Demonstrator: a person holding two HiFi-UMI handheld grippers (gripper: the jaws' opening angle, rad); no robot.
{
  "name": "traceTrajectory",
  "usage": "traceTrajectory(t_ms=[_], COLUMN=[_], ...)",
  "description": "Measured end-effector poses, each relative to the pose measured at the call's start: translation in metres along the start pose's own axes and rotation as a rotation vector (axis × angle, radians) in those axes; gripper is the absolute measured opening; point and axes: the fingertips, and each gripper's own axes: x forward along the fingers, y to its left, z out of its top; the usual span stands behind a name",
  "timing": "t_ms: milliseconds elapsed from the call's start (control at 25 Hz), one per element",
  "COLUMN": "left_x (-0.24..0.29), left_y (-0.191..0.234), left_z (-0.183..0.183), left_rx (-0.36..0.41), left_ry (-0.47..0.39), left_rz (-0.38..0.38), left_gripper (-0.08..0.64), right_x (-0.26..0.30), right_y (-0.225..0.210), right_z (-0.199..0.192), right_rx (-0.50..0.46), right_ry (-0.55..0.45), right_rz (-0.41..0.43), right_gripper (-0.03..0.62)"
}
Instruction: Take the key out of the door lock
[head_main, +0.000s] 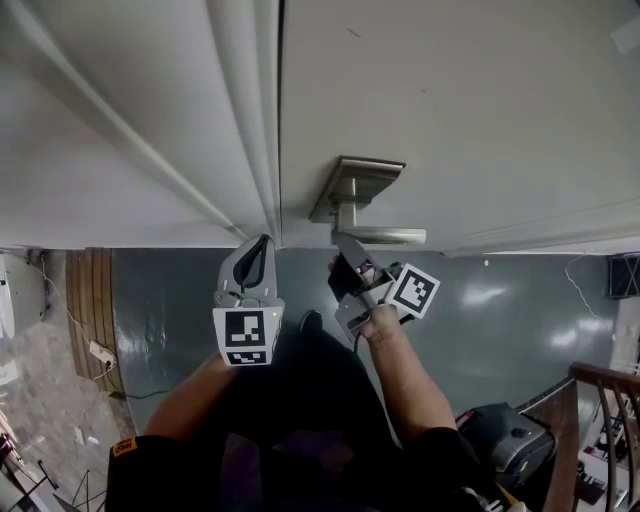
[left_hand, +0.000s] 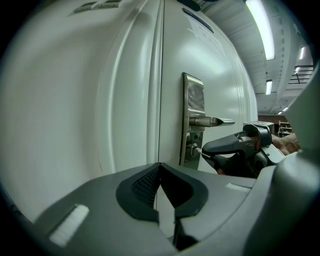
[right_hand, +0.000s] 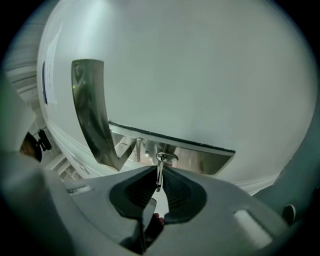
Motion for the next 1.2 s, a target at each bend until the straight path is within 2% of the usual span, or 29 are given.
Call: traceTrajectory(t_ms=[480, 600, 720, 840, 1040, 1200], left_x=[-0.005, -0.008, -0.011, -0.015, -0.024, -0.031], left_y=[-0.001, -0.003, -0.004, -0.003, 0.0, 0.008], left_z=[0.008, 0.007, 0.006, 0.006, 0.001, -0.008], left_rx=[-0.042, -0.052, -0.057, -0.061, -0.064, -0.059], left_ry=[-0.012, -0.009, -0.011, -0.014, -0.009, -0.006], left_rz=[-0.002, -0.018, -0.035, -0.055, -0.096, -0.136], left_gripper=[0.018, 0.018, 0.018, 0.018, 0.018, 0.018], right_x=[-0.02, -0.027, -0.032, -0.035, -0.049, -0.051], right_y=[0.001, 0.003, 0.009, 0.012, 0.011, 0.024], right_z=[-0.013, -0.019, -0.024, -0.033, -0.048, -0.062], right_rx=[0.118, 0.118, 0.075, -0.056, -0.479, -0.74], right_ry=[-0.046, -0.056, -0.061, -0.05, -0.004, 0.003], right_rz=[0.0, -0.004, -0.017, -0.092, -0.356, -0.482], right_gripper=[0.017, 0.017, 0.015, 0.015, 0.017, 0.017])
